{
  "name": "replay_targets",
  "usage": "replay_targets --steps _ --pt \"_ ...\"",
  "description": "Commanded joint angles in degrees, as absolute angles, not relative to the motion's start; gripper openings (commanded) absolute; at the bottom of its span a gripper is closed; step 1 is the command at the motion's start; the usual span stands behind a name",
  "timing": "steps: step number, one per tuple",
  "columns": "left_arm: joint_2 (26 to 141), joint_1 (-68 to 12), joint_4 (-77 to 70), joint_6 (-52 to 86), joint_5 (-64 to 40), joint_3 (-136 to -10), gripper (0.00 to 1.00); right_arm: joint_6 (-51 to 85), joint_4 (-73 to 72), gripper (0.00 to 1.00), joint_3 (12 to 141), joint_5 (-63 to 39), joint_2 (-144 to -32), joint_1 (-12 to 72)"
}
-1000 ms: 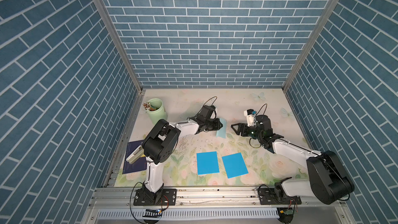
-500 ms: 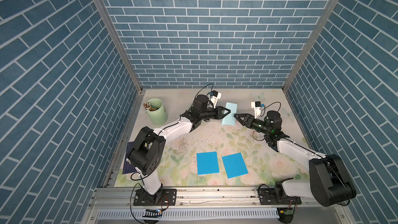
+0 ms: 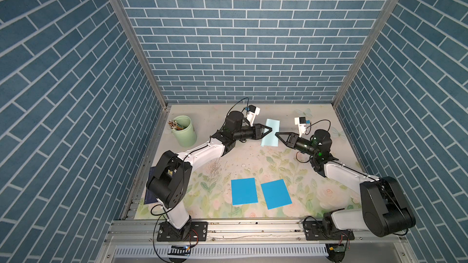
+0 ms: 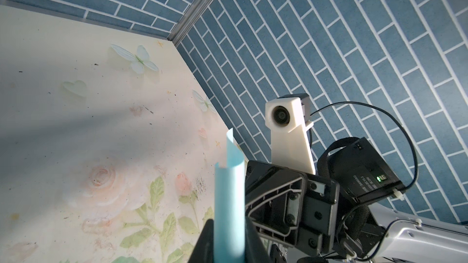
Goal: Fold the square paper along the opposite sides
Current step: Fold the paper.
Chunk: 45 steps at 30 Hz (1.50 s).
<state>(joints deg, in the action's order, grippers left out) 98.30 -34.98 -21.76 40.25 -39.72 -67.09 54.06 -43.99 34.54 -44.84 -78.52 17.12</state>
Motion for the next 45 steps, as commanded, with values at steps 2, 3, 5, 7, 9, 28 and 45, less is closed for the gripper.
replay_targets --steps 2,3,5,7,9,28,45 --pt "96.5 -33.9 -21.3 38.8 -39.4 -66.6 0.31 50.5 -41.8 0.00 37.5 -45.5 -76.3 16.9" --pt "96.0 -33.3 -20.4 38.3 -39.2 -67.1 0.38 48.8 -39.8 0.00 38.3 -45.7 -75.5 16.7" --pt "94.5 -31.6 -20.0 38.0 -40.2 -67.3 0.49 45.1 -36.3 0.00 39.7 -46.3 -73.7 16.2" --pt "92.7 -29.8 -20.4 37.6 -42.1 -67.4 0.62 41.5 -32.8 0.00 41.6 -47.9 -72.0 15.9" --pt "91.1 -28.0 -20.7 37.4 -44.1 -67.4 0.71 39.0 -30.6 0.00 42.8 -49.3 -70.4 15.7" --pt "89.1 -24.3 -40.2 49.0 -57.0 -58.7 0.97 41.0 -34.6 0.00 51.7 -60.5 -71.0 17.6" --pt "88.4 -25.0 -41.3 49.1 -57.1 -58.7 0.50 31.0 -21.0 0.00 54.7 -60.5 -72.8 15.4"
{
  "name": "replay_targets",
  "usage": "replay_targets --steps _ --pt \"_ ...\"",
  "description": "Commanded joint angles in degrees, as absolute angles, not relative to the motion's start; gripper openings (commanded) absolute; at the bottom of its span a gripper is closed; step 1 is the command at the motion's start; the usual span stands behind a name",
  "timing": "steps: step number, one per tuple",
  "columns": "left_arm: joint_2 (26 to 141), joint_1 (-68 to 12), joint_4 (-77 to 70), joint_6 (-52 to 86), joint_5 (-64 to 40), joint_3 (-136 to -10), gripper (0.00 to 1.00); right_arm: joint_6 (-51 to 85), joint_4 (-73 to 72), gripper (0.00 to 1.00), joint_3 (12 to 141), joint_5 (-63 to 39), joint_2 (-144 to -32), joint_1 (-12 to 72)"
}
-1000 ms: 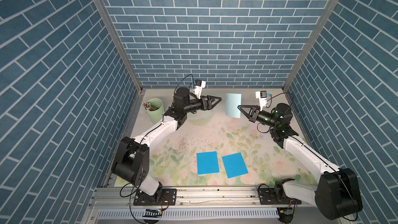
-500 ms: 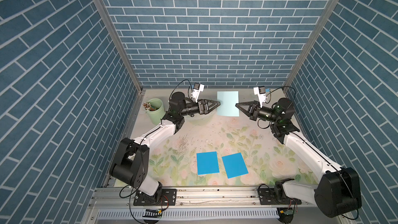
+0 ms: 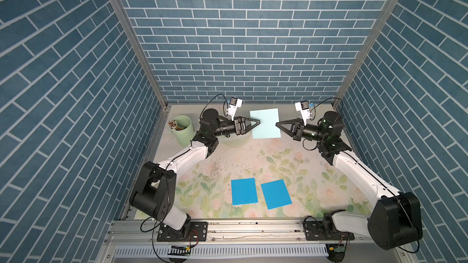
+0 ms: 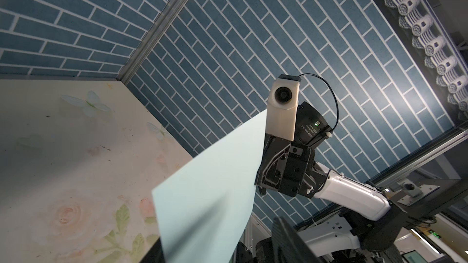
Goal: Fold the square paper along the opposite sides
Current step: Fold the paper.
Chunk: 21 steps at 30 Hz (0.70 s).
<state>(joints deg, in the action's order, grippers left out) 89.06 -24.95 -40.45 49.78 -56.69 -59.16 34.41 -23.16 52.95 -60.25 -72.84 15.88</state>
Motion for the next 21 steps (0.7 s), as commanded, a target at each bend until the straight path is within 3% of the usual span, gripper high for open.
replay_targets --steps 1,7,10,15,21 --pt "88.3 -24.9 -40.9 48.7 -57.0 -58.8 0.44 30.8 -20.6 0.00 54.7 -60.3 -72.8 15.2" --pt "87.5 -24.7 -37.9 46.6 -55.6 -58.9 0.21 30.6 -20.4 0.00 54.4 -59.4 -72.6 14.7" --pt "87.2 -24.7 -37.4 46.2 -55.2 -58.7 0.22 30.8 -20.7 0.00 54.3 -59.1 -72.7 14.7" --pt "86.9 -24.7 -38.0 46.1 -55.3 -57.9 0.35 33.0 -23.7 0.00 53.5 -59.1 -73.1 14.6" --pt "85.7 -24.7 -40.0 45.5 -54.8 -56.1 0.33 34.4 -25.5 0.00 53.2 -58.6 -73.8 14.6"
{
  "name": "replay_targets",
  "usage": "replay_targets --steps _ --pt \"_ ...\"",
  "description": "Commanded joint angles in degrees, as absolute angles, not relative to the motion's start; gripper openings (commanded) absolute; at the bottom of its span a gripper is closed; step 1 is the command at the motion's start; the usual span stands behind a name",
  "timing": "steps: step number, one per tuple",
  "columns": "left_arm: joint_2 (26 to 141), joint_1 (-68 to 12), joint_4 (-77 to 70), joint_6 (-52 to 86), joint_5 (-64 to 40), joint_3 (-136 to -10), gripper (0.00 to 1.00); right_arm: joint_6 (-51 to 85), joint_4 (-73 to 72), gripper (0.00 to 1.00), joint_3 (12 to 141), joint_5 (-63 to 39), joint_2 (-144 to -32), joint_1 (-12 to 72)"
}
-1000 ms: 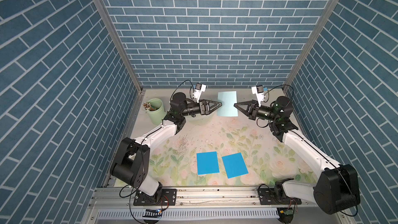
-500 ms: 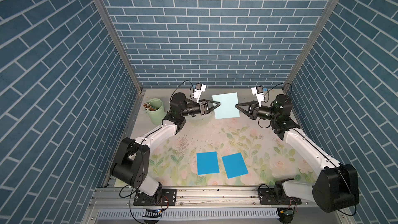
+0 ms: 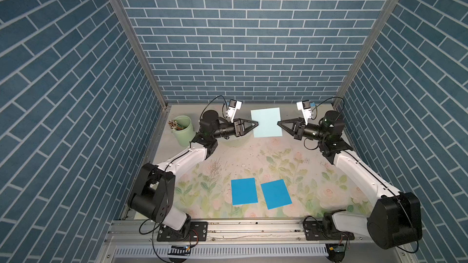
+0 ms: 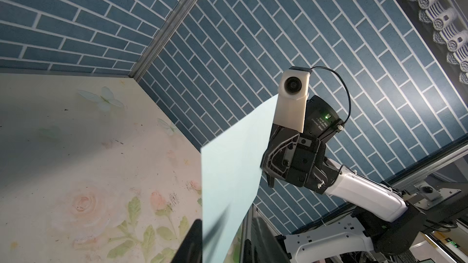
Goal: Fold the square paper along the opposite sides
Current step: Fold the paper.
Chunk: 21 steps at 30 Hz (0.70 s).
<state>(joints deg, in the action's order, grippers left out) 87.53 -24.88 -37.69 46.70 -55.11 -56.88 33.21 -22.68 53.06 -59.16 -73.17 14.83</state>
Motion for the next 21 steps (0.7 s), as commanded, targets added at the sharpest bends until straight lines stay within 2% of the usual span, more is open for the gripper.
replay_targets --steps 1,8,14,16,18,19,21 --pt "85.6 -24.7 -40.2 45.5 -54.8 -56.0 0.31 34.8 -26.1 0.00 53.0 -58.5 -74.0 14.6" --pt "85.0 -24.7 -39.6 44.8 -53.6 -55.7 0.00 35.1 -26.9 0.00 52.2 -58.4 -74.6 14.6" --pt "84.4 -24.8 -36.0 42.8 -52.3 -57.0 0.00 31.4 -22.6 0.00 52.2 -57.4 -73.9 14.3" --pt "84.1 -24.8 -35.0 42.1 -52.9 -57.9 0.00 26.7 -15.8 0.24 53.1 -54.3 -73.0 13.6" --pt "83.4 -25.0 -33.9 41.4 -53.4 -58.9 0.00 22.9 -10.7 0.41 53.3 -49.4 -72.4 12.8" --pt "82.9 -25.4 -33.0 40.9 -53.8 -59.7 0.00 21.5 -8.6 0.44 53.3 -46.0 -72.2 12.7" --pt "82.4 -26.4 -30.9 39.4 -54.3 -61.3 0.00 20.4 -7.0 0.44 53.0 -40.8 -73.1 12.7"
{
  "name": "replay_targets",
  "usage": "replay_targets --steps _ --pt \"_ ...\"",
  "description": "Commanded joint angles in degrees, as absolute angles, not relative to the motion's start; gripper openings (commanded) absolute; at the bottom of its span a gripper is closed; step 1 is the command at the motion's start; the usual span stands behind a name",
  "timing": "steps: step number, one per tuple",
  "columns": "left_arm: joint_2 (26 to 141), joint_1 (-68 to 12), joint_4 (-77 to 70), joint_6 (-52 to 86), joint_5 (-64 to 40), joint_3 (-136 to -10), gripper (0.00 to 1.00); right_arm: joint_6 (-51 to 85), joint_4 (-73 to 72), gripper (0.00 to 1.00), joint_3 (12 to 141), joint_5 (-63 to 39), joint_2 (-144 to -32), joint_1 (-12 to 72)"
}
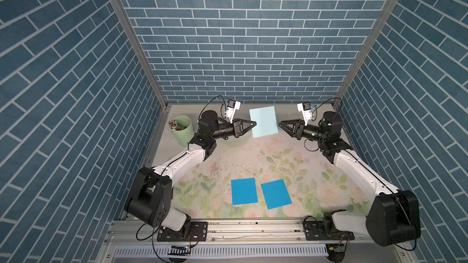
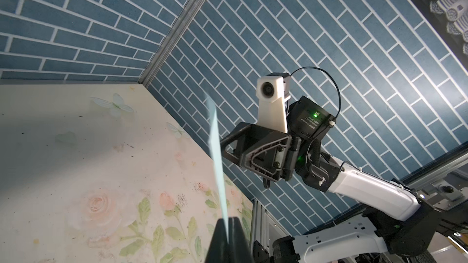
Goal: Fold the square paper along the opposite sides
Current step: Fold the paper.
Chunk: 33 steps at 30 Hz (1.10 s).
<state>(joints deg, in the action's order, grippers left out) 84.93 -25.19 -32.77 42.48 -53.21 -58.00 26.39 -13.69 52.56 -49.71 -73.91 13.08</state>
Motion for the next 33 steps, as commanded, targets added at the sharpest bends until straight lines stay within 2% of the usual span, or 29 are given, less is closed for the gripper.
replay_targets --steps 1,6,13,18,24,33 --pt "82.3 -27.2 -30.0 38.8 -54.8 -62.2 0.00 20.3 -6.7 0.44 53.1 -38.9 -74.0 12.7" --pt "82.8 -30.7 -30.0 38.3 -57.0 -65.3 0.00 21.0 -10.1 0.44 53.5 -32.1 -78.5 16.1" --pt "84.8 -30.1 -30.8 36.9 -56.7 -66.2 0.00 27.4 -18.3 0.47 57.9 -36.9 -83.7 20.8" --pt "86.4 -26.2 -33.6 38.4 -56.3 -63.8 0.00 30.5 -19.7 0.58 56.1 -40.9 -78.0 19.1" --pt "86.5 -25.6 -32.1 36.6 -56.0 -63.6 0.00 35.1 -23.5 0.74 51.6 -45.6 -71.4 16.6" --pt "84.9 -25.6 -31.8 35.4 -55.6 -62.0 0.00 38.9 -31.2 0.89 49.0 -47.9 -68.9 17.2"
